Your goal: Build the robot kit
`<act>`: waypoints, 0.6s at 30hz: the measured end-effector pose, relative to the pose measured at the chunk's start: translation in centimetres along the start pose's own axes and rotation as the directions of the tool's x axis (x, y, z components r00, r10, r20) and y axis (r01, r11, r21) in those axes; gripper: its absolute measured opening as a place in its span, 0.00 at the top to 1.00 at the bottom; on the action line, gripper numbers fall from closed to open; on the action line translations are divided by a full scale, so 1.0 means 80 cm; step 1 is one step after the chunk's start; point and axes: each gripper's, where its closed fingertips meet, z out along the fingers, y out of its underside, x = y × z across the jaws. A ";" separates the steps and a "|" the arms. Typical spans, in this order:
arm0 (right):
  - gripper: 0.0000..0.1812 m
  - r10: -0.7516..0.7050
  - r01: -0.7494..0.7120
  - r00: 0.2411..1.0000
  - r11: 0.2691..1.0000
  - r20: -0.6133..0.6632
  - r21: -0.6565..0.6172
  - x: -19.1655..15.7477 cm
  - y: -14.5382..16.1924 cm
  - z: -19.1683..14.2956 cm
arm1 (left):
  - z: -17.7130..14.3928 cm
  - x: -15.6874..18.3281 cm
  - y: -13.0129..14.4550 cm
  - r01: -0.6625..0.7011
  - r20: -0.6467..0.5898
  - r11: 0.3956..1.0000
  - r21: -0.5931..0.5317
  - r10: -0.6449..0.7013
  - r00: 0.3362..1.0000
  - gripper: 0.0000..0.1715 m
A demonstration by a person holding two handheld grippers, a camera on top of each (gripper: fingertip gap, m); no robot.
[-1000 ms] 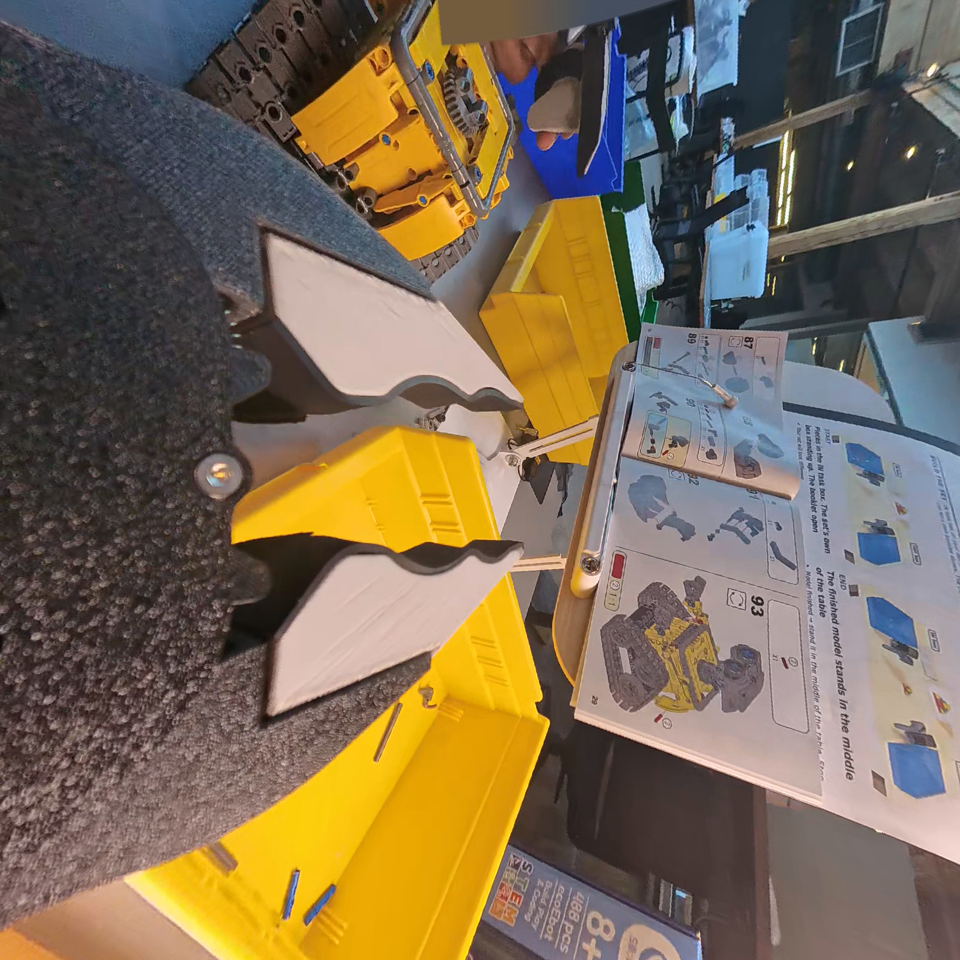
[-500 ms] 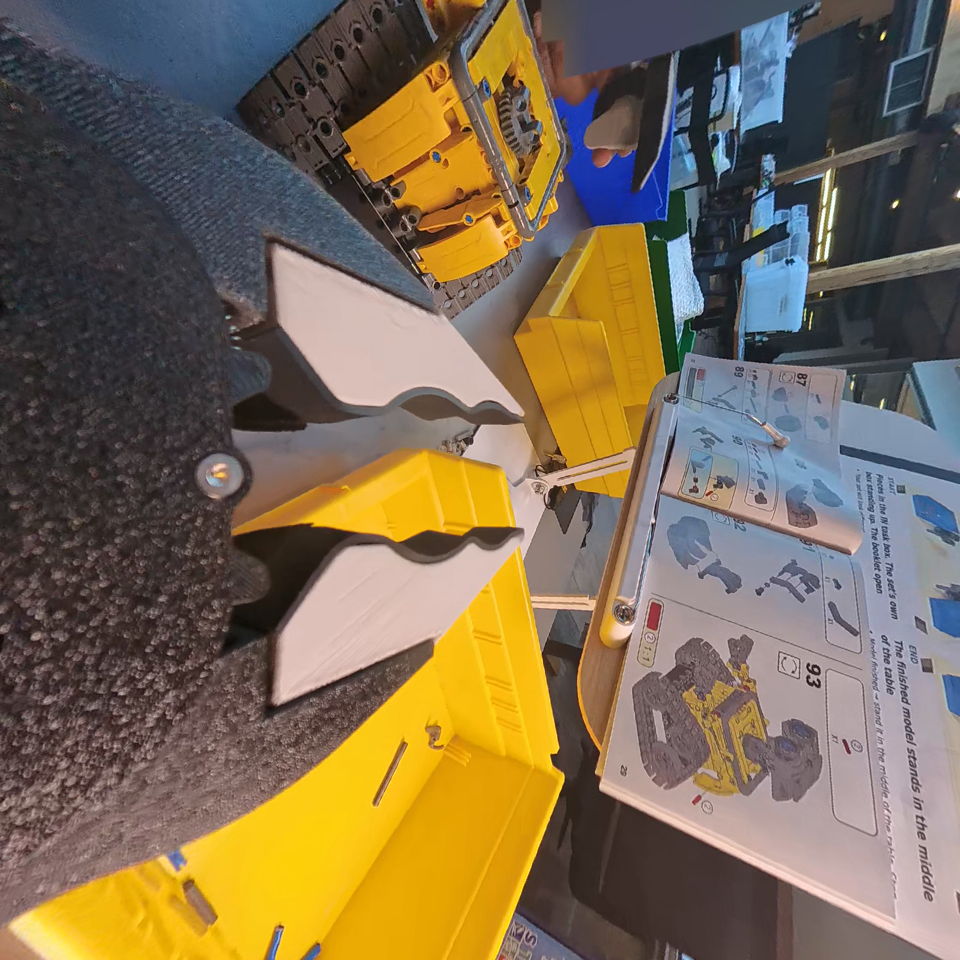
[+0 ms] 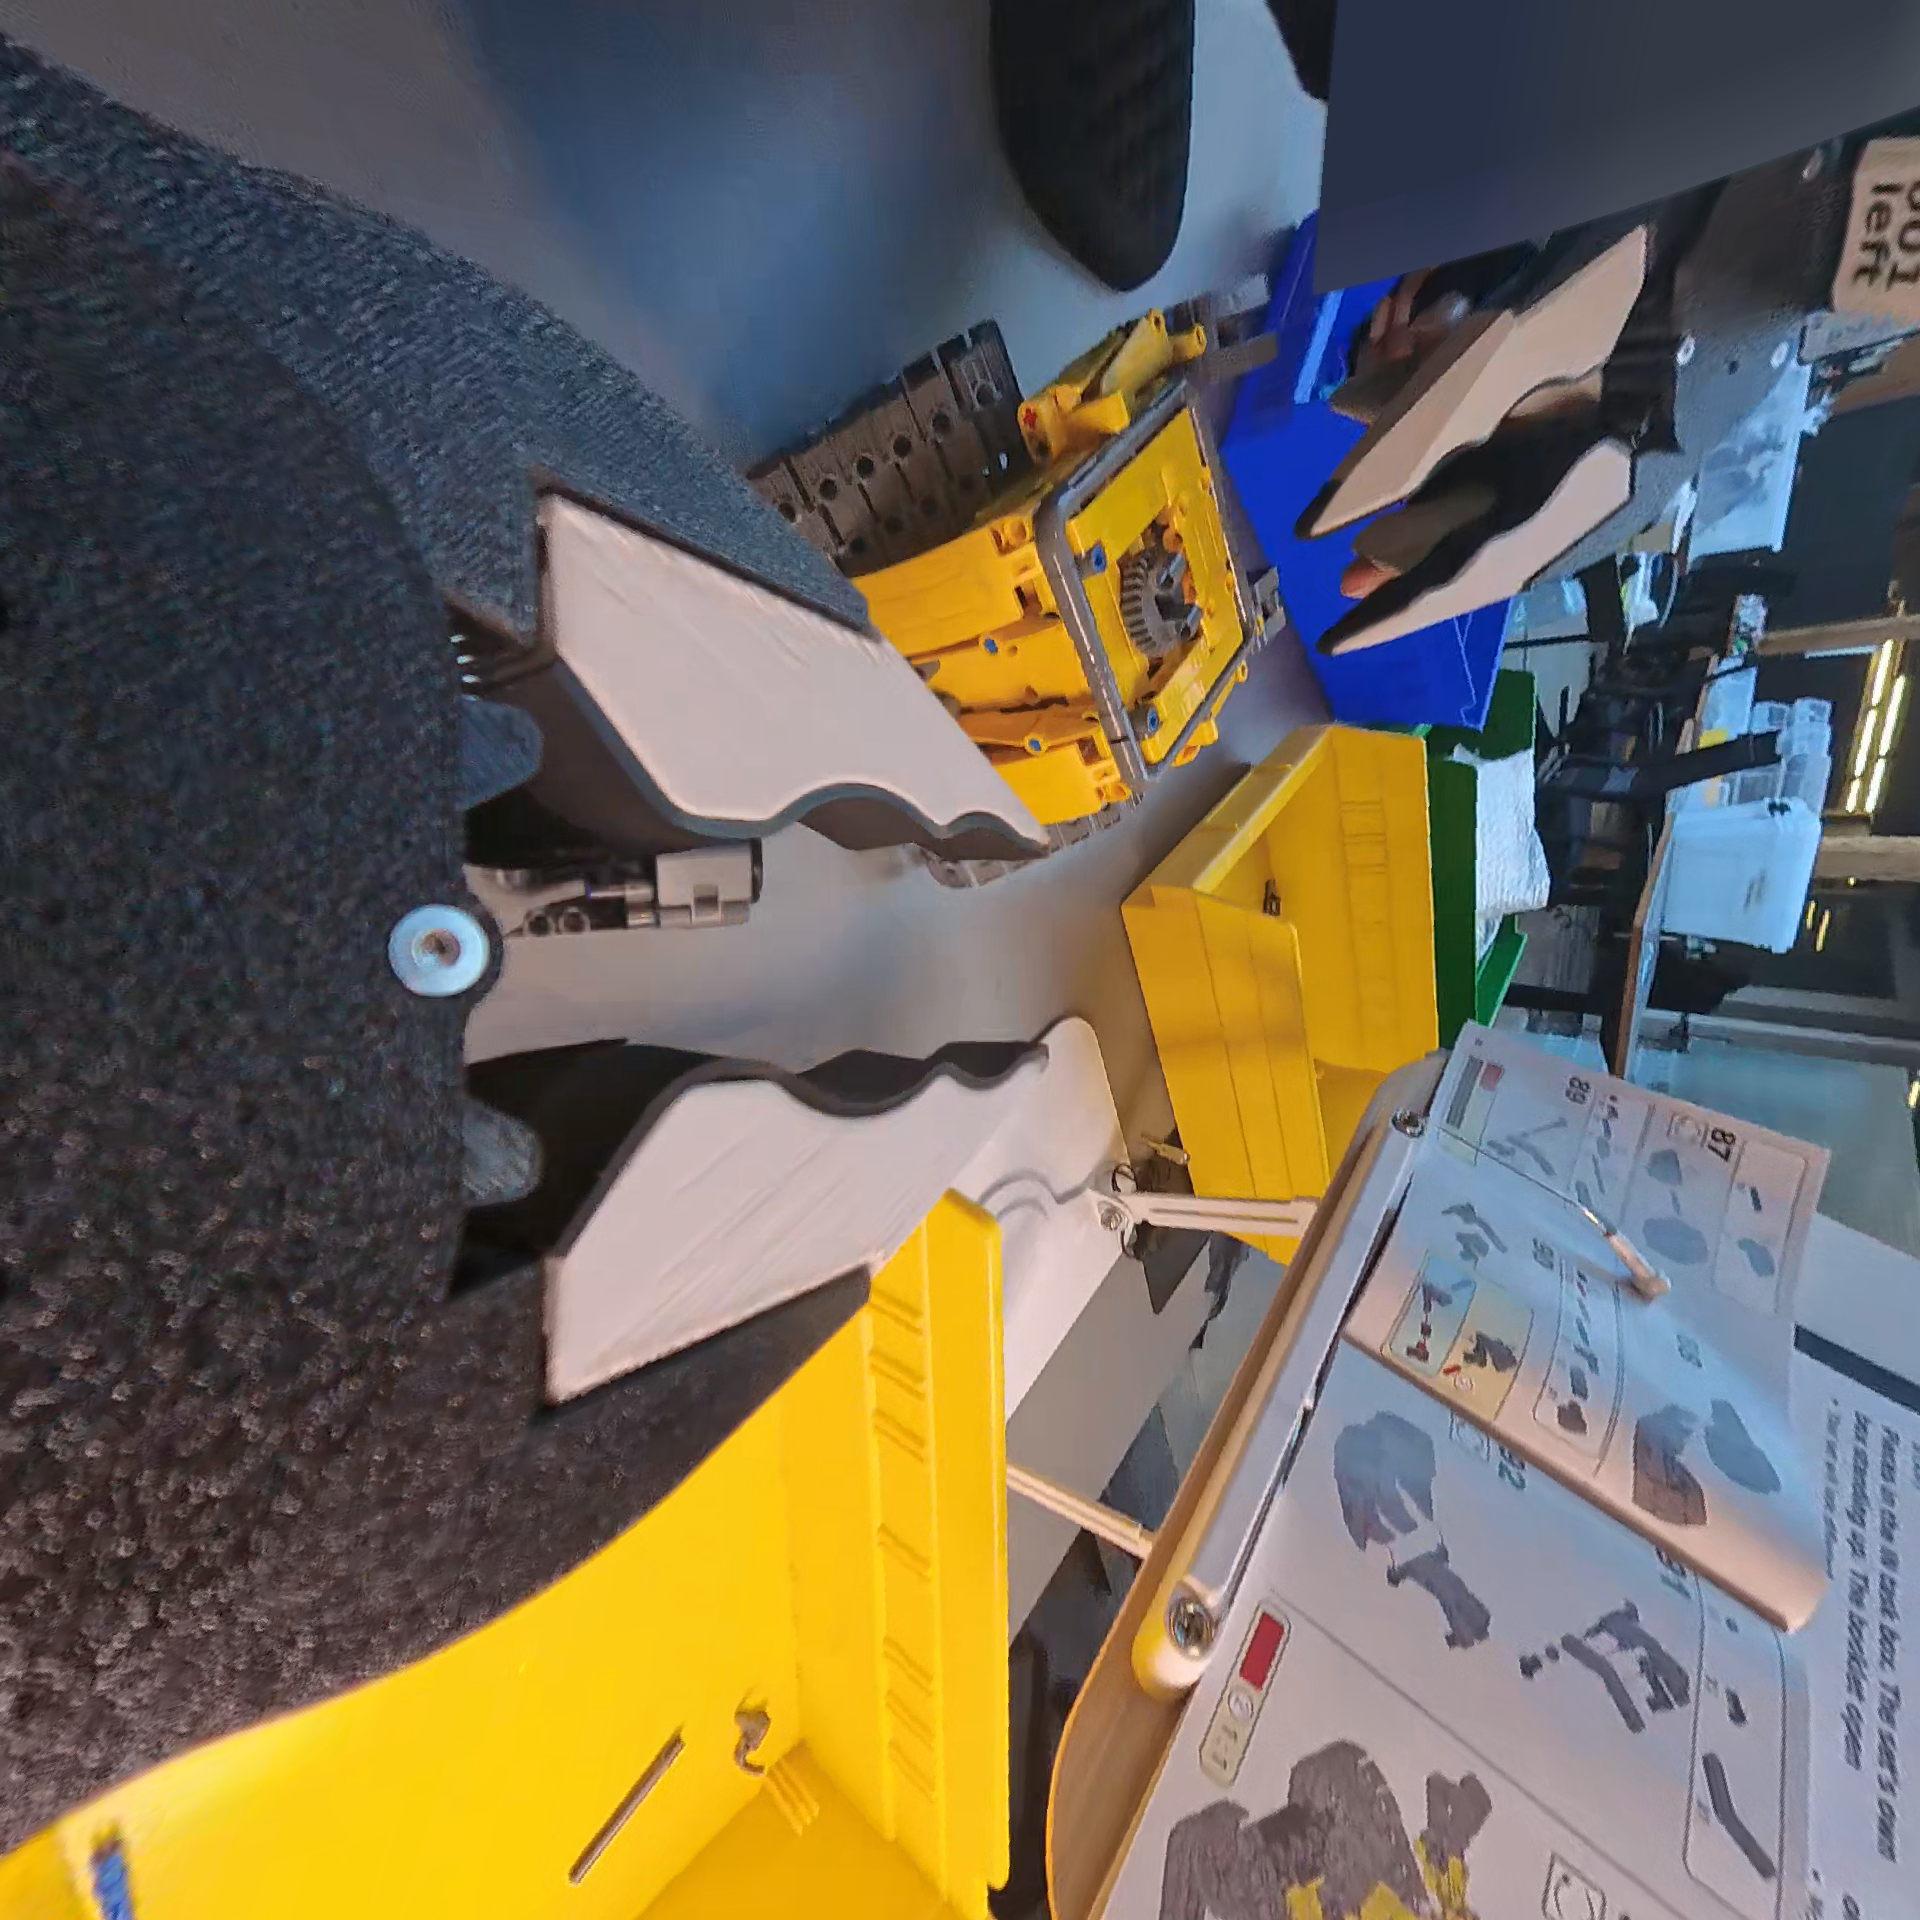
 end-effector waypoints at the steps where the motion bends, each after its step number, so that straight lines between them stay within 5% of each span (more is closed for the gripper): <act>1: 0.81 0.000 0.000 1.000 1.000 0.012 -0.008 -0.007 0.002 0.000 | 0.006 0.007 -0.001 -0.013 -0.014 1.000 -0.025 0.013 1.000 0.83; 10: 0.82 -0.082 0.086 0.995 0.992 0.047 -0.090 -0.049 0.027 -0.015 | 0.039 0.020 0.013 -0.032 0.109 0.986 -0.161 0.050 0.993 0.82; 18: 0.83 -0.044 0.049 0.997 0.996 0.071 -0.074 -0.055 0.028 -0.014 | 0.041 0.025 0.017 -0.115 0.035 0.975 -0.193 0.124 0.992 0.87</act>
